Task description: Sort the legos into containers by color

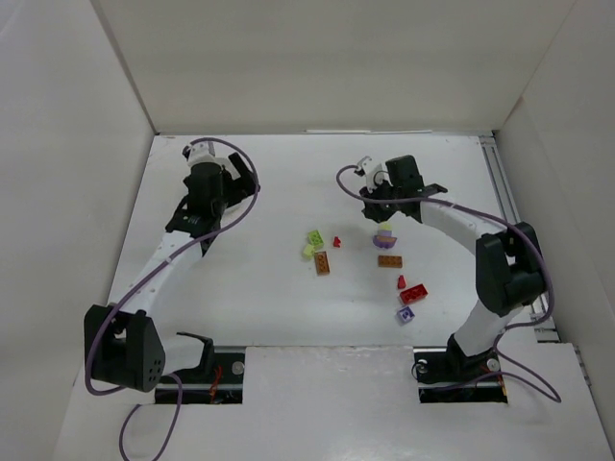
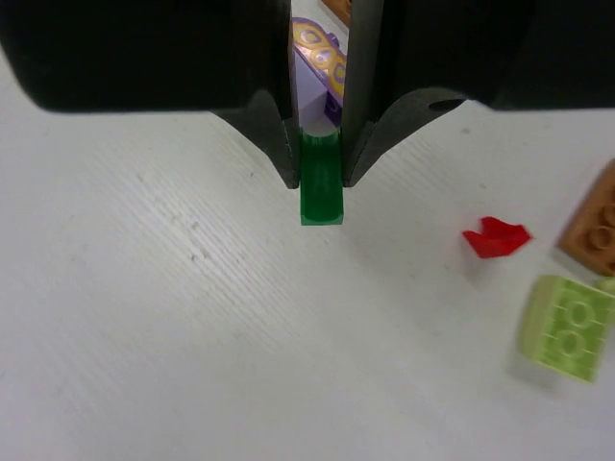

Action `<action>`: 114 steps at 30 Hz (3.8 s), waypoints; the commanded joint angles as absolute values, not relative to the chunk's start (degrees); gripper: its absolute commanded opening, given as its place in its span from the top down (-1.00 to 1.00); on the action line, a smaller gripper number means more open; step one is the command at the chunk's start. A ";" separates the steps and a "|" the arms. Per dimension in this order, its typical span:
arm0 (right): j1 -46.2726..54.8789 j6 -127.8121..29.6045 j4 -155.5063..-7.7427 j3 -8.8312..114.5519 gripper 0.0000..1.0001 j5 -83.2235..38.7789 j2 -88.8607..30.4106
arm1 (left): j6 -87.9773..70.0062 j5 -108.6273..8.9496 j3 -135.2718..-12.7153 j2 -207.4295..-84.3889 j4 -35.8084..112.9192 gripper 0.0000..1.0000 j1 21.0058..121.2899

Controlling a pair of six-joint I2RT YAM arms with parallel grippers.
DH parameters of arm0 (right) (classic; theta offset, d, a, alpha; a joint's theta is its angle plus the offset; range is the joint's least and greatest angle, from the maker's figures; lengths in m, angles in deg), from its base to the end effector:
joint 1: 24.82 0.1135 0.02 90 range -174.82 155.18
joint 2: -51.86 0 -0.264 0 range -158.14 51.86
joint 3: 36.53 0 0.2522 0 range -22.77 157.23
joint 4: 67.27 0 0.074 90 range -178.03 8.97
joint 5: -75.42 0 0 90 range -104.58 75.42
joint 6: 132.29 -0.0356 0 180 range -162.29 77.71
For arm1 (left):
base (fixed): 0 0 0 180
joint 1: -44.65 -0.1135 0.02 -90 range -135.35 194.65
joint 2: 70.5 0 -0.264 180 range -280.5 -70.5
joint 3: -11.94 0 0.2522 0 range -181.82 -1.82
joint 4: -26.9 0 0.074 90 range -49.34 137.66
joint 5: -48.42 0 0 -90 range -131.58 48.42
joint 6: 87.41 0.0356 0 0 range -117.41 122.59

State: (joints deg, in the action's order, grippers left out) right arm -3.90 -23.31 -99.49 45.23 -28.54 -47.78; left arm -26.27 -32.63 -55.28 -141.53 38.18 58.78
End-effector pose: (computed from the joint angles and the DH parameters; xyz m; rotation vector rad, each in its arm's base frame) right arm 0.3461 0.1415 0.2131 -0.9315 2.2495 0.3127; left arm 0.2838 -0.0657 0.3180 -0.3462 1.8153 -0.3835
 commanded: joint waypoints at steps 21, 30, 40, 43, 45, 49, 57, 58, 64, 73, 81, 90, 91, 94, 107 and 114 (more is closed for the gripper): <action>11.29 -20.23 -72.24 34.36 0.81 -38.04 -27.86 | -27.29 -79.90 -51.75 -147.58 15.79 -0.66 66.53; 13.06 -20.23 -72.24 35.59 0.79 -37.35 -28.39 | -25.18 -83.94 -51.75 -148.11 15.26 -0.39 68.12; 14.11 -19.61 -71.71 36.64 0.79 -37.35 -28.92 | -25.18 -83.94 -52.27 -149.17 15.26 0.10 69.79; 14.73 -19.61 -71.71 37.17 0.76 -37.35 -28.92 | -25.18 -83.94 -52.27 -149.69 15.26 0.10 69.79; 14.73 -19.00 -71.71 37.17 0.76 -37.35 -28.92 | -25.18 -83.94 -52.27 -149.69 15.26 0.14 69.79; 14.73 -19.00 -71.71 37.17 0.76 -37.35 -28.92 | -25.18 -84.56 -52.80 -150.74 15.26 0.52 70.31; 14.73 -19.79 -69.16 37.17 0.71 -36.82 -28.92 | -25.18 -85.70 -52.80 -150.75 15.26 1.00 70.31; 14.73 -19.79 -69.16 37.17 0.71 -36.82 -28.92 | -25.18 -85.70 -52.80 -150.75 15.26 1.00 70.31; 14.73 -20.93 -69.16 37.17 0.15 -36.82 -30.06 | -25.71 -77.72 -52.27 -147.42 16.31 1.00 70.31; 14.73 -21.46 -71.53 36.64 -0.98 -33.21 -29.44 | -22.10 -51.01 -55.70 -142.84 31.14 1.00 67.68; 12.98 -23.30 -72.68 33.83 -0.98 -25.22 -28.30 | -24.30 -31.75 -60.53 -146.07 38.89 1.00 58.63; 8.32 -23.83 -77.16 33.21 -0.98 -22.67 -28.30 | -25.44 -16.80 -66.25 -152.85 45.31 1.00 56.96; 7.53 -23.83 -77.16 33.21 -0.98 -22.67 -28.30 | -25.44 -16.01 -67.03 -153.47 46.10 1.00 56.95; 5.95 -23.83 -78.48 33.21 -0.98 -22.67 -29.62 | -26.06 -14.86 -68.61 -156.28 47.42 1.00 55.90; 4.09 -24.36 -79.53 32.07 -0.98 -24.43 -32.17 | -26.59 -13.19 -69.85 -160.42 45.32 1.00 55.90; 4.09 -24.36 -80.06 31.54 -0.98 -24.43 -31.12 | -27.11 -12.57 -70.38 -160.42 46.11 0.67 55.90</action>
